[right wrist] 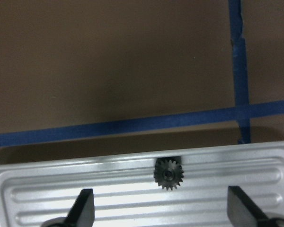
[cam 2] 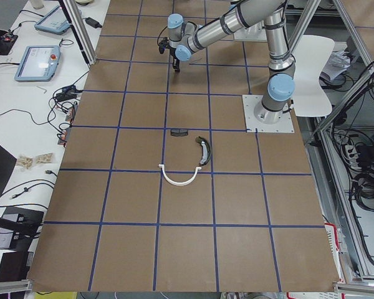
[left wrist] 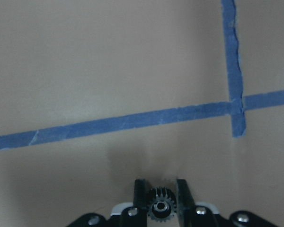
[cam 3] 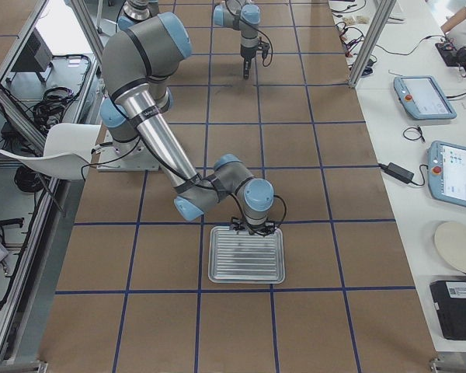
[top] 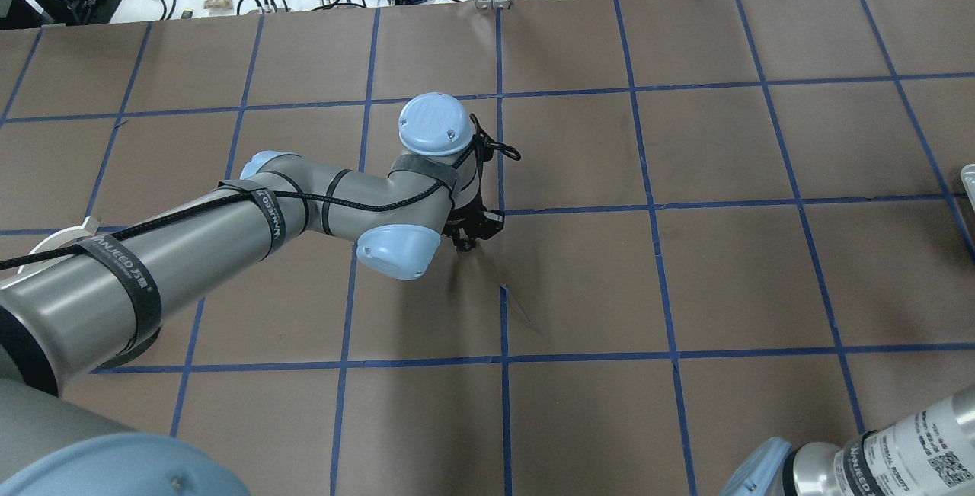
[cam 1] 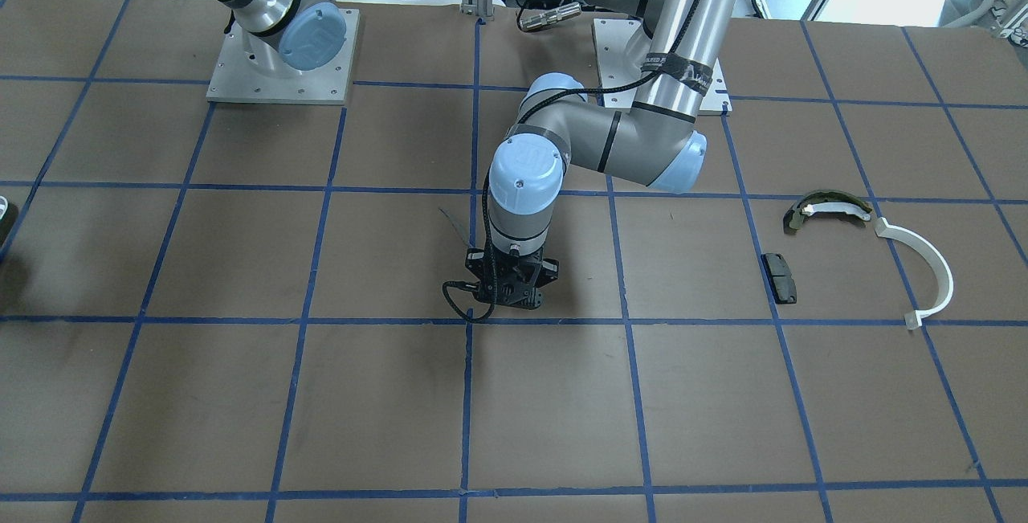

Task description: Place bearing gear from tray to pile

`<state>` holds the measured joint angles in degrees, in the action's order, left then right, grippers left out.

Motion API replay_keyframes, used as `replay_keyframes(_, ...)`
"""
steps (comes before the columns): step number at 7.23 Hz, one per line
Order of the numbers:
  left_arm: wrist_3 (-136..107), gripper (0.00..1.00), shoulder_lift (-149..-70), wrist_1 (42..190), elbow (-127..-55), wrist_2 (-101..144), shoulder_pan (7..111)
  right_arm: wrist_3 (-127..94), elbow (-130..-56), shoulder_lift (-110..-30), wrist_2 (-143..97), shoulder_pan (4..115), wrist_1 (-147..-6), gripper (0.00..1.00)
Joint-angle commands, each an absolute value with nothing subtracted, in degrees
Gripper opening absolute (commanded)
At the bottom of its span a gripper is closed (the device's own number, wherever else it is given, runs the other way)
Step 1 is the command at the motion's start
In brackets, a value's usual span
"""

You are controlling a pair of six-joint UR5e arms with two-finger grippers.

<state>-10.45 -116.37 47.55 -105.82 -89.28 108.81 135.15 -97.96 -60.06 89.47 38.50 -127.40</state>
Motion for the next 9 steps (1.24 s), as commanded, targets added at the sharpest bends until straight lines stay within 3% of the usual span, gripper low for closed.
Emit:
replay_keyframes(1,-7.4,0.0,-113.92,51.47,-103.38,-89.56,106.98,135.44,-98.53,-59.94,88.68,38.5,-128.06,1.0)
replay_keyframes(5,2.26,0.0,-111.36,72.3,-91.6,-92.89,87.51,136.05,-98.61,-59.41,88.68,38.5,-128.14,0.92)
replay_keyframes(6,8.11,0.0,-111.44,72.42,-92.54,-93.51,80.32,136.05,-98.61,-59.41,88.68,38.5,-128.23,0.8)
replay_keyframes(9,16.75,0.0,-112.23,72.6,-95.44,-93.78,66.21,135.62,-98.61,-59.33,88.68,38.5,-128.14,0.7)
